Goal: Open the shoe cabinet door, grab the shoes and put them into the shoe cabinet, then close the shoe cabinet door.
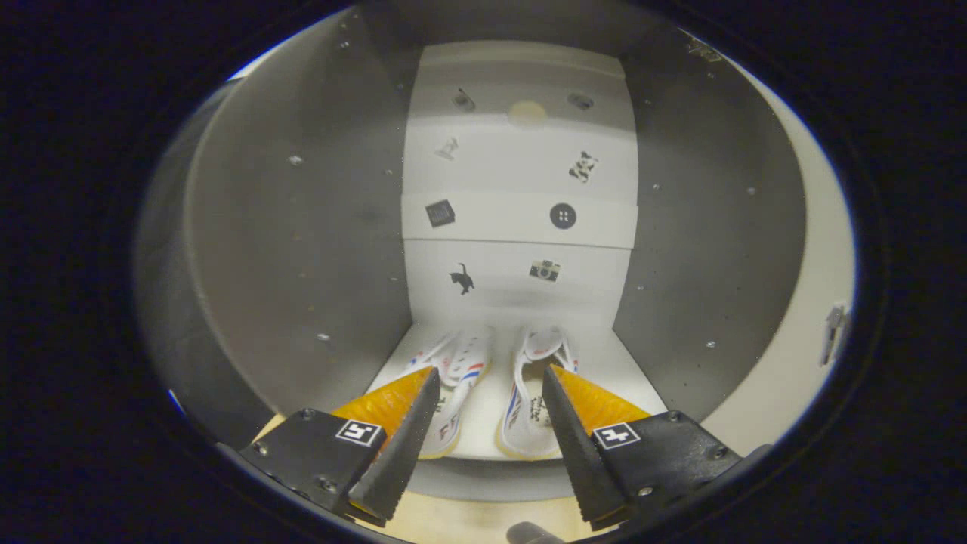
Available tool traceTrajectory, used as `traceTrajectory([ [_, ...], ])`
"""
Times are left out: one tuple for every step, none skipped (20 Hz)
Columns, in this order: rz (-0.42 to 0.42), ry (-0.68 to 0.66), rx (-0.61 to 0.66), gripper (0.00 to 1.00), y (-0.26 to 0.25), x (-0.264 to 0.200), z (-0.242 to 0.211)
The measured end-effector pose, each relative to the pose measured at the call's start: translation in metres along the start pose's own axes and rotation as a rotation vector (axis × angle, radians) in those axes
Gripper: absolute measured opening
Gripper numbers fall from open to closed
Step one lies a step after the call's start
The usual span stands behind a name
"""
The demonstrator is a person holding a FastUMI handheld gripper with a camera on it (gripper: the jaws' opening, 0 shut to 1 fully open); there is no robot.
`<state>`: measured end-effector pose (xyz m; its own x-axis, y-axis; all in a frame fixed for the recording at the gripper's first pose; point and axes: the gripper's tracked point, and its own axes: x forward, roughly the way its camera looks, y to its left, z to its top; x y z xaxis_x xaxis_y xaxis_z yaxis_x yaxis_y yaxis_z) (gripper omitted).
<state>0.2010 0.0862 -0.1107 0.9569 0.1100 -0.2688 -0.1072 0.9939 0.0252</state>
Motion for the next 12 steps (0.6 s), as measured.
traceTrajectory([
  [0.003, -0.016, 0.002, 0.88, 0.002, -0.017, 0.002],
  [0.004, -0.032, 0.005, 0.88, 0.003, -0.036, 0.004],
  [0.0, -0.04, 0.003, 0.9, 0.002, -0.057, 0.004],
  [0.012, -0.054, 0.003, 0.95, 0.004, -0.075, 0.003],
  [0.019, -0.059, 0.0, 0.99, 0.005, -0.093, 0.004],
  [0.02, -0.062, -0.008, 0.99, 0.003, -0.114, 0.002],
  [0.023, -0.072, -0.011, 0.99, 0.003, -0.132, 0.002],
  [0.025, -0.083, -0.007, 0.99, 0.001, -0.152, 0.001],
  [0.037, -0.094, 0.007, 0.99, 0.0, -0.175, 0.0],
  [0.05, -0.101, 0.025, 0.99, 0.0, -0.194, -0.002],
  [0.062, -0.1, 0.044, 0.99, -0.005, -0.216, -0.007],
  [0.067, -0.105, 0.062, 0.99, -0.011, -0.236, -0.01],
])
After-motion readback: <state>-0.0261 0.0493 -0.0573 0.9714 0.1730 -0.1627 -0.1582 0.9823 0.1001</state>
